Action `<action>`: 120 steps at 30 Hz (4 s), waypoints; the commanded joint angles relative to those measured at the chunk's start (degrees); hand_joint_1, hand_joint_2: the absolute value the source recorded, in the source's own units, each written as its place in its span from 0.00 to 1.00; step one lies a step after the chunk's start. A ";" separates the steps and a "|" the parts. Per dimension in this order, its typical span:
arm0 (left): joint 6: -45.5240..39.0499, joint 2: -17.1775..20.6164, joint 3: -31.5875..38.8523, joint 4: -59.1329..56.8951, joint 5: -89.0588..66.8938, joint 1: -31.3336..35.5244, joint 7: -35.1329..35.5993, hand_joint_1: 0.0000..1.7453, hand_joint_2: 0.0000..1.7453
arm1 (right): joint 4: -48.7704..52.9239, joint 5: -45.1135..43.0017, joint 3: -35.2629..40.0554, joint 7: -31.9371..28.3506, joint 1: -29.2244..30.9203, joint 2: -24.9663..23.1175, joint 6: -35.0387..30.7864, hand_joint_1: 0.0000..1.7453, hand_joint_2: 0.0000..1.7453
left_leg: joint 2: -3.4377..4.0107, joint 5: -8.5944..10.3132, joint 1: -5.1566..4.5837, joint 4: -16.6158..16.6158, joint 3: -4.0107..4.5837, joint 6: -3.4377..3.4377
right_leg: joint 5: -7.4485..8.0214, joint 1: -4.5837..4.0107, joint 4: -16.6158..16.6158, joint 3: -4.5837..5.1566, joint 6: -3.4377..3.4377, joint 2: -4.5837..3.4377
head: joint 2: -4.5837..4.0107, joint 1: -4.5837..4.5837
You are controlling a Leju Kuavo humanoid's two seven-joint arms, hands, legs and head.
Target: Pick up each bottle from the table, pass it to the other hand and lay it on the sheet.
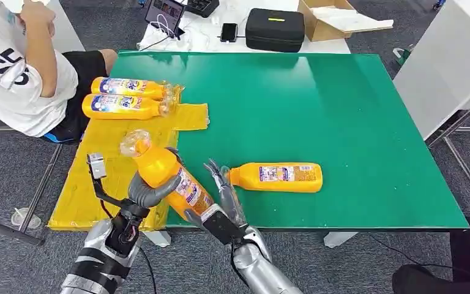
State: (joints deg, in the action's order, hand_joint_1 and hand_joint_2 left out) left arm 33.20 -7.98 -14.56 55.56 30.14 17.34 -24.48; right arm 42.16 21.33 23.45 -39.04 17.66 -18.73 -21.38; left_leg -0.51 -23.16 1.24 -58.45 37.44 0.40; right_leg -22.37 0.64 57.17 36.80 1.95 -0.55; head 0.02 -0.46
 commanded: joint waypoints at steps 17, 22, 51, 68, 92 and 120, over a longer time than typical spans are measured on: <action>-64.01 4.07 14.01 -15.38 -56.14 21.19 -14.42 1.00 1.00 | 38.18 -8.10 6.96 -0.96 -8.36 5.42 -8.95 0.00 0.00 | -0.03 -0.03 0.00 -0.08 -0.13 -0.03 | -0.10 -0.03 0.10 -0.14 -0.08 0.11 | -0.02 0.00; -73.20 5.65 11.70 -26.98 -72.56 24.72 -11.14 1.00 1.00 | 39.83 -9.94 10.05 -0.96 -7.32 6.34 -12.51 0.00 0.00 | -0.05 -0.03 -0.02 0.01 -0.32 -0.05 | -0.11 -0.02 0.03 -0.35 -0.11 0.13 | -0.02 0.02; -37.47 10.72 0.25 -38.73 -90.04 21.76 -9.35 1.00 1.00 | 32.00 -15.21 8.03 -0.96 -6.45 5.25 -2.38 0.00 0.00 | 0.11 0.03 0.00 0.04 -0.12 0.00 | 0.00 -0.02 -0.03 -0.10 -0.06 -0.04 | -0.02 0.02; -22.35 10.52 1.35 -37.78 -83.53 19.93 -14.89 0.00 0.00 | 28.39 -16.05 5.87 -0.96 -5.94 3.81 1.26 0.00 0.00 | 0.12 0.01 -0.03 0.08 -0.30 -0.01 | -0.02 0.01 -0.05 -0.28 -0.07 -0.06 | -0.02 0.00; -5.15 13.24 -1.88 -25.40 -58.04 14.73 -15.52 0.00 0.00 | 24.72 -15.65 4.81 -0.96 -4.75 3.33 2.16 0.00 0.00 | 0.16 0.02 -0.02 0.12 -0.75 -0.02 | -0.01 0.00 -0.07 -0.75 -0.09 -0.09 | -0.02 0.02; -38.26 0.17 24.84 -8.00 -35.57 6.33 -15.52 0.00 1.00 | -3.90 20.43 -1.32 33.90 18.48 20.35 14.66 0.00 1.00 | -0.04 0.13 -0.08 -0.02 -0.31 -0.10 | 0.03 0.05 0.01 -0.38 0.01 0.10 | -0.02 0.00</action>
State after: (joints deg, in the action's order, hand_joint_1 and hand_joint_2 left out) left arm -4.87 -7.10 8.41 49.75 -5.31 22.28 -40.28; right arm 45.40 41.99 21.99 -5.14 32.16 0.26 -7.48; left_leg -0.57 -22.98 1.20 -58.46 37.30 0.38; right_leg -22.28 0.68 57.18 36.59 1.99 -0.51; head 0.00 -0.46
